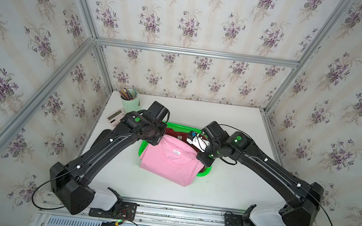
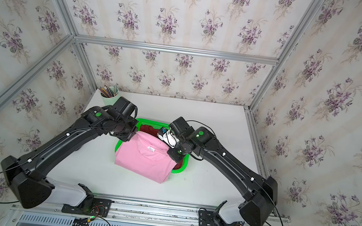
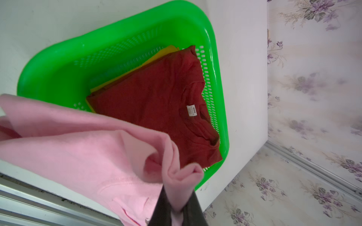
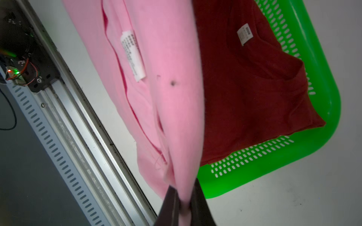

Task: Put the folded t-shirts into the basket
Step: Move the bin to the center of the board.

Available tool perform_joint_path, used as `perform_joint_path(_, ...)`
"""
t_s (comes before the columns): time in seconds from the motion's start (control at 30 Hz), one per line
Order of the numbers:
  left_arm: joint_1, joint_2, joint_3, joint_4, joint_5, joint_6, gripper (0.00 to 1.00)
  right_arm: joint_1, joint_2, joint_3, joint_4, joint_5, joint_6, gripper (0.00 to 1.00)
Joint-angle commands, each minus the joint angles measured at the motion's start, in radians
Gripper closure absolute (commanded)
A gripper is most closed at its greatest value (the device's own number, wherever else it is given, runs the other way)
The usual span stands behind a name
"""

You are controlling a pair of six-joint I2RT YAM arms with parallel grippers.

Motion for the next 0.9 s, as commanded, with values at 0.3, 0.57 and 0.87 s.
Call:
perform_joint_path(0.3, 0.011, 0.099, -0.023, 0.030, -0.075, 0.038, 1.00, -0.066, 0.124, 0.142, -0.096, 0.092, -0.029, 1.00)
perform_joint_path(0.57, 0.038, 0.156, -0.044, 0.065, -0.082, -0.010, 1.00, -0.100, 0.231, 0.204, -0.101, 0.190, -0.061, 1.00)
perform_joint_path(0.87, 0.044, 0.180, -0.169, 0.200, -0.066, -0.135, 1.00, -0.127, 0.317, 0.124, 0.122, 0.281, -0.045, 1.00)
